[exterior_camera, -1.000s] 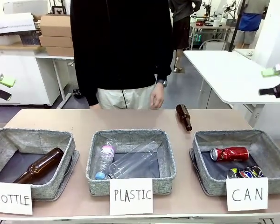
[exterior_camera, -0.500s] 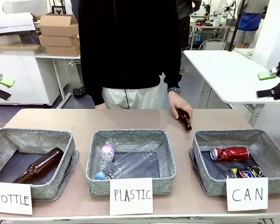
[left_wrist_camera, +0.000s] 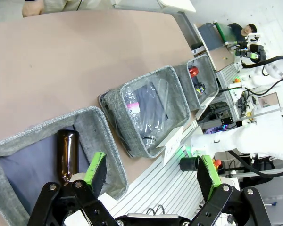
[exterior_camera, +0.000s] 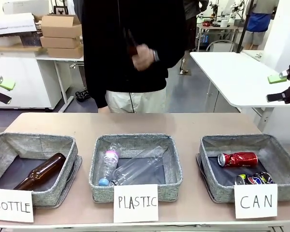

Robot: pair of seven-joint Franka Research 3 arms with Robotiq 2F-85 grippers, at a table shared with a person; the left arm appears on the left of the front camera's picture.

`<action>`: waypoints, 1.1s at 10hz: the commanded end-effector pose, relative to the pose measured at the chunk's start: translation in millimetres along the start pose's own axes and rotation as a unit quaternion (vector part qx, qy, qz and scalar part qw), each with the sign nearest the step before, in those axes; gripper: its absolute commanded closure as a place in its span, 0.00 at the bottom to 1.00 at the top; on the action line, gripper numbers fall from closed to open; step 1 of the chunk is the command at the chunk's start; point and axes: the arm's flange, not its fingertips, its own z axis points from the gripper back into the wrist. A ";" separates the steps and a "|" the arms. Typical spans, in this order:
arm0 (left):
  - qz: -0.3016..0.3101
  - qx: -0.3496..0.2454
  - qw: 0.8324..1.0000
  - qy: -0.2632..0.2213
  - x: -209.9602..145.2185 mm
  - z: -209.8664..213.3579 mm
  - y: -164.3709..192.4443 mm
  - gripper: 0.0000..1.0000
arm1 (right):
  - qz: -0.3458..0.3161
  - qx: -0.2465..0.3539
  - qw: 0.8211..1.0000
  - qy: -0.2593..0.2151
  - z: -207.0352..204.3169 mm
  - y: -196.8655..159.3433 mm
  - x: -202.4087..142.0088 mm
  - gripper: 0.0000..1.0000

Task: Sort the can waste into the basket.
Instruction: Pick up the can waste from the table and place it in the right Fabric basket.

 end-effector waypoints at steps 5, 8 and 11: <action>-0.011 -0.002 1.000 0.002 -1.2 1.8 -0.2 0.00 | -0.003 -0.005 1.000 0.003 2.7 3.4 2.0 0.00; -0.011 -0.002 1.000 0.002 -1.2 1.8 -0.2 0.00 | -0.003 -0.005 1.000 0.003 2.7 3.4 2.0 0.00; -0.011 -0.002 1.000 0.002 -1.2 1.8 -0.2 0.00 | -0.003 -0.005 1.000 0.003 2.7 3.4 2.0 0.00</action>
